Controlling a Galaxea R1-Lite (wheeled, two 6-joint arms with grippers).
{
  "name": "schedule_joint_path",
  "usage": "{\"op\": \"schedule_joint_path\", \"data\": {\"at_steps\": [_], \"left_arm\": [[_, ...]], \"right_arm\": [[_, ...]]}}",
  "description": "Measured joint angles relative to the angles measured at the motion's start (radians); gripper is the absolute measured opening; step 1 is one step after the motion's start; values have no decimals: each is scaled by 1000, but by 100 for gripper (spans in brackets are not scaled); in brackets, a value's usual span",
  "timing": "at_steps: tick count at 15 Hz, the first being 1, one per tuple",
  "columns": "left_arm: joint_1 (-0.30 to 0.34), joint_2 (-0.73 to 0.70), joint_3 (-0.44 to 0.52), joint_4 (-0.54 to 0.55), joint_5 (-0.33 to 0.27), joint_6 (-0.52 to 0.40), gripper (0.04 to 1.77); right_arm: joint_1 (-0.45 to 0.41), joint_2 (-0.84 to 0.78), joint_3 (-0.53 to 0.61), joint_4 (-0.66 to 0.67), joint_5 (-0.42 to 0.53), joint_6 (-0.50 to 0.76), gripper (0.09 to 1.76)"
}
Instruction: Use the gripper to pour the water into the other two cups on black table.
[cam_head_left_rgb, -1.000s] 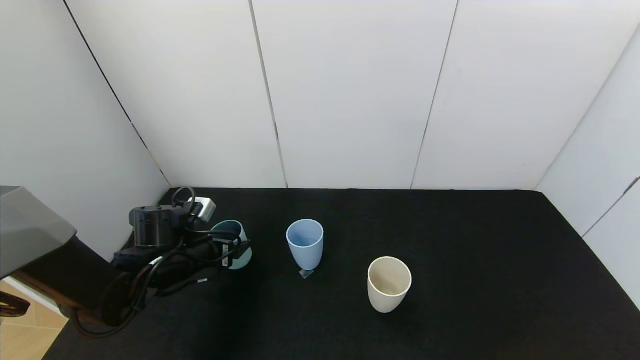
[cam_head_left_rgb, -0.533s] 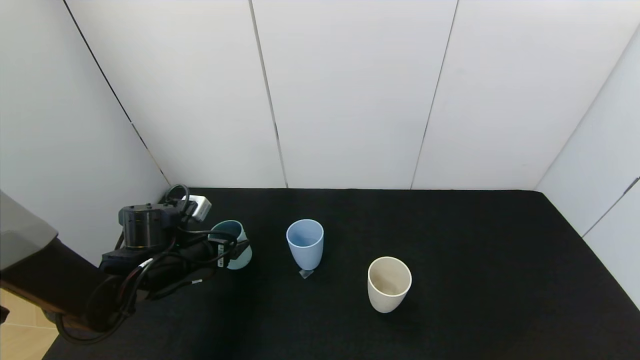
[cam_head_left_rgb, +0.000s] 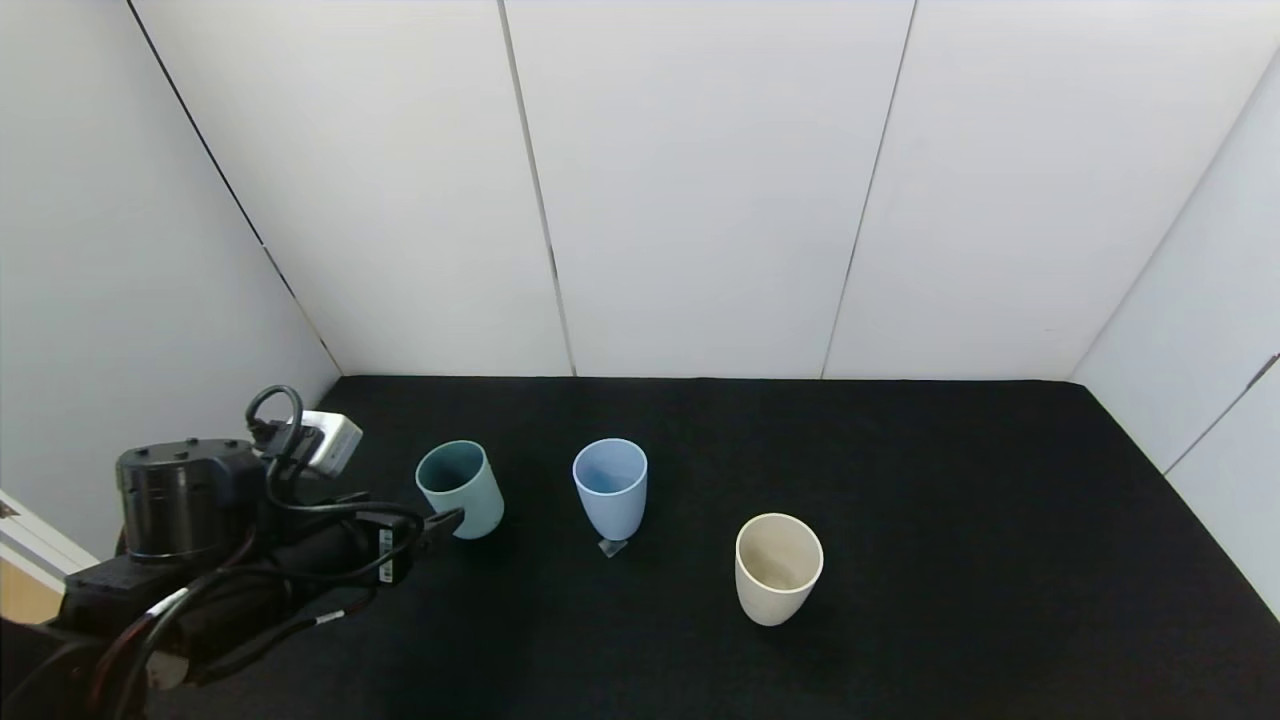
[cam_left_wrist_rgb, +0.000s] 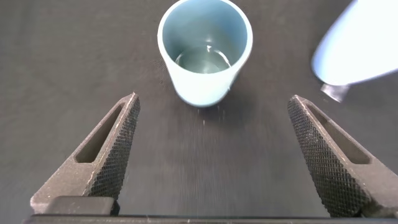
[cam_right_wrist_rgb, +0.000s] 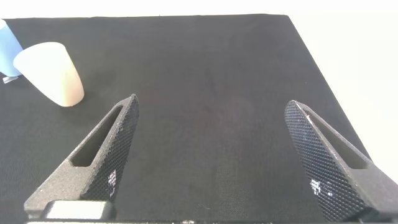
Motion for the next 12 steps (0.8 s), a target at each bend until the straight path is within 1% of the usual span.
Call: {"op": "schedule_joint_path", "data": {"at_steps": [3, 9, 10, 12], "left_arm": [[1, -145, 97, 10, 8, -2, 170], [4, -438, 333, 18, 13, -7, 170], [-1, -485, 362, 20, 28, -7, 171], [-23, -580, 395, 51, 99, -3, 171]], "right_arm": [[0, 0, 0, 0, 0, 0, 171], [0, 0, 0, 0, 0, 0, 171], [0, 0, 0, 0, 0, 0, 171], [0, 0, 0, 0, 0, 0, 171]]}}
